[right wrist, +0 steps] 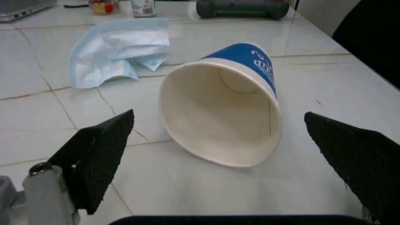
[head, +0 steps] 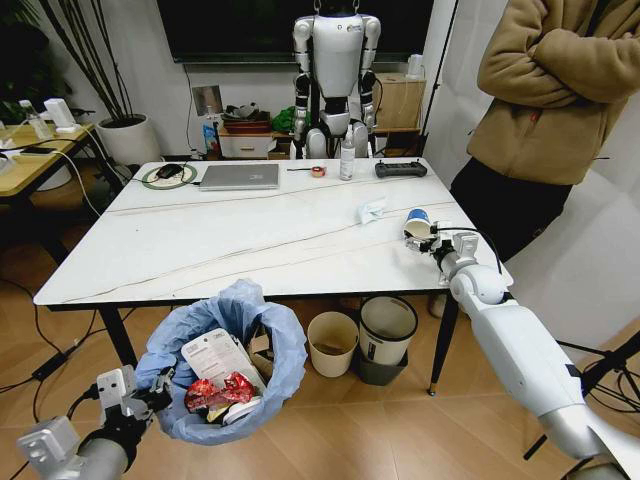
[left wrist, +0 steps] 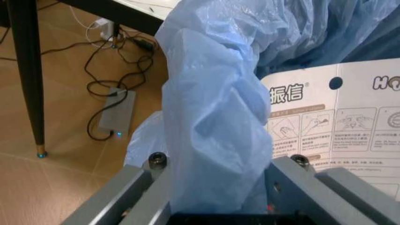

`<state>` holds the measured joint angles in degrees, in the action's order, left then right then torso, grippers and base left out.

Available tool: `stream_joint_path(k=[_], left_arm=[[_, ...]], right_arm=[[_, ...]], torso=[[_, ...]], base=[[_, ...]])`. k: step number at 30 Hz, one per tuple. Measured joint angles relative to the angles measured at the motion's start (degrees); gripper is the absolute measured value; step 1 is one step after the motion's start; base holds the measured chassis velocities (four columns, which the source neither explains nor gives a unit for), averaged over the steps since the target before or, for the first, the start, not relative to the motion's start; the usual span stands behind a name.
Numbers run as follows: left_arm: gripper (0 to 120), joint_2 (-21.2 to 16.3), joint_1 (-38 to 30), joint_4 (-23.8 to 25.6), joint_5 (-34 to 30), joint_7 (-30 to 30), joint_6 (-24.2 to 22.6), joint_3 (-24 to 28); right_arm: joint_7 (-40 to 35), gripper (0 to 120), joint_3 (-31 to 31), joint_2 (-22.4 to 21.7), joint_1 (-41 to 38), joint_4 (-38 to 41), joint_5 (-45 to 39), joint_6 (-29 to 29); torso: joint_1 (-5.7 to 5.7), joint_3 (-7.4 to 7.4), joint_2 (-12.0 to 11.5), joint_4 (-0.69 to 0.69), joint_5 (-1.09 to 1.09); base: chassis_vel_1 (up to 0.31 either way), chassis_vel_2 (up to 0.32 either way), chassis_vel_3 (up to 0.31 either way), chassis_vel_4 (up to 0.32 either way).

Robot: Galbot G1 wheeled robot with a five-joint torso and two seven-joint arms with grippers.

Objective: Pick up the trash bin and place the trash from the table into it.

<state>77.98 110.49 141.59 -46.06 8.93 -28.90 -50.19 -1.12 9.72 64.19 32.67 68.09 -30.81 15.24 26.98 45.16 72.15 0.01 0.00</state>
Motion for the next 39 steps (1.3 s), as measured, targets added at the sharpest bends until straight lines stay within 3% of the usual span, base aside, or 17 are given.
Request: stream_joint_path(k=[23, 28, 32, 36, 39], left_arm=[[0, 0.41, -0.25, -0.31, 0.24, -0.28, 0.27, -0.02], [0, 0.30, -0.34, -0.32, 0.10, -0.28, 0.27, -0.09], [0, 0.28, -0.42, -0.44, 0.09, -0.30, 0.29, -0.09], [0, 0.24, -0.55, -0.63, 0.10, -0.34, 0.32, 0.03], [0, 0.22, -0.58, -0.63, 0.10, -0.35, 0.32, 0.03]], right_arm=[[1.13, 97, -1.45, 1.50, -4.42, -8.85, 2.10, -3.72], [1.48, 77, -1.43, 1.83, -5.02, -9.72, 2.38, -4.22], [1.49, 66, -1.43, 1.67, -5.08, -9.72, 2.41, -4.27], [1.49, 46, -1.43, 1.29, -5.11, -9.53, 2.41, -4.28], [1.49, 40, -1.43, 1.27, -5.14, -9.53, 2.39, -4.28]], torso=[[0.00, 0.00, 0.00, 0.00, 0.00], [0.00, 0.00, 0.00, 0.00, 0.00], [0.00, 0.00, 0.00, 0.00, 0.00], [0.00, 0.00, 0.00, -0.01, 0.00], [0.00, 0.00, 0.00, -0.01, 0.00]], base=[[0.000, 0.000, 0.000, 0.000], [0.000, 0.000, 0.000, 0.000], [0.000, 0.000, 0.000, 0.000], [0.000, 0.000, 0.000, 0.000], [0.000, 0.000, 0.000, 0.000]])
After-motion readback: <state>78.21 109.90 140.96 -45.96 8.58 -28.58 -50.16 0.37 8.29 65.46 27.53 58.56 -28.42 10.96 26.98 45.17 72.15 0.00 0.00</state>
